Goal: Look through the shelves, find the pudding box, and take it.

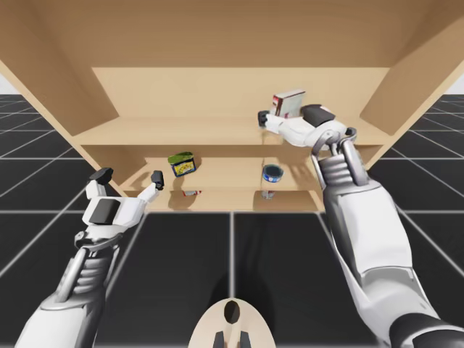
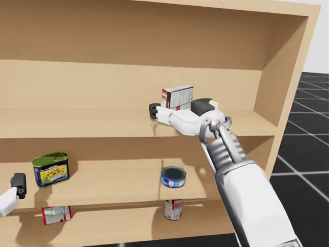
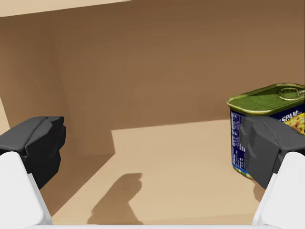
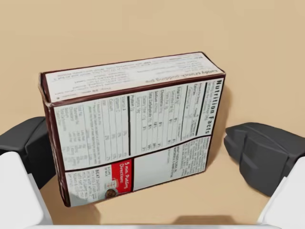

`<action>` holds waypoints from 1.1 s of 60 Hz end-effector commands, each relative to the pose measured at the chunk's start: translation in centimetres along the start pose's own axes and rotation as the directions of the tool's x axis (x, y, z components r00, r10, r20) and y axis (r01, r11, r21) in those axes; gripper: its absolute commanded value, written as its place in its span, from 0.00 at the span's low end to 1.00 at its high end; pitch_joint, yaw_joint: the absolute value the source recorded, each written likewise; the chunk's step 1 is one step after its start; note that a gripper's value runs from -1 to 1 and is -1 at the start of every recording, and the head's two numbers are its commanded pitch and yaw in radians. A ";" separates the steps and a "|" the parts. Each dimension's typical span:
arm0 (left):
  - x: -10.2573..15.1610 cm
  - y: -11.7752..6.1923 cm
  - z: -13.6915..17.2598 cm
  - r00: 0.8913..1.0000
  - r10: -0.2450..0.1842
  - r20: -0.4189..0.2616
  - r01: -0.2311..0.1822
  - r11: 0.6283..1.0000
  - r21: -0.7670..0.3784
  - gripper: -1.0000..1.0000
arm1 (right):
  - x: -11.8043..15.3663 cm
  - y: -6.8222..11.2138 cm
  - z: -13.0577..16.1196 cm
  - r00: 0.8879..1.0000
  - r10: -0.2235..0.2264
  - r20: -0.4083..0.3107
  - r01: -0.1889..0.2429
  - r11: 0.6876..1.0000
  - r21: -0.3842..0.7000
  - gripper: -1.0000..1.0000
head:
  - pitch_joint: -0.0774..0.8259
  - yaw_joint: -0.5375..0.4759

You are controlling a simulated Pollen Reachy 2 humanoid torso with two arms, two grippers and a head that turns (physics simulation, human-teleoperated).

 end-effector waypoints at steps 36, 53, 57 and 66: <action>0.2 -0.1 0.1 1.000 -0.003 0.004 0.003 1.000 -0.003 0.00 | 0.2 1.0 0.9 0.998 0.052 0.031 -0.053 0.999 0.013 1.00 | 0.35 0.36; 0.3 -0.3 0.2 1.000 -0.006 0.007 0.006 1.000 -0.005 0.00 | 2.2 1.3 3.8 0.991 0.062 0.116 -0.063 0.998 0.009 1.00 | 0.35 0.35; 0.3 -0.3 0.1 1.000 -0.006 0.008 0.006 1.000 -0.005 0.00 | 2.9 1.4 4.5 0.988 0.064 0.138 -0.066 0.998 0.007 1.00 | 0.35 0.35; 0.3 -0.3 0.2 1.000 -0.005 0.009 0.005 1.000 -0.004 0.00 | 4.0 1.8 6.3 0.982 0.079 0.173 -0.082 0.997 0.010 1.00 | 0.34 0.35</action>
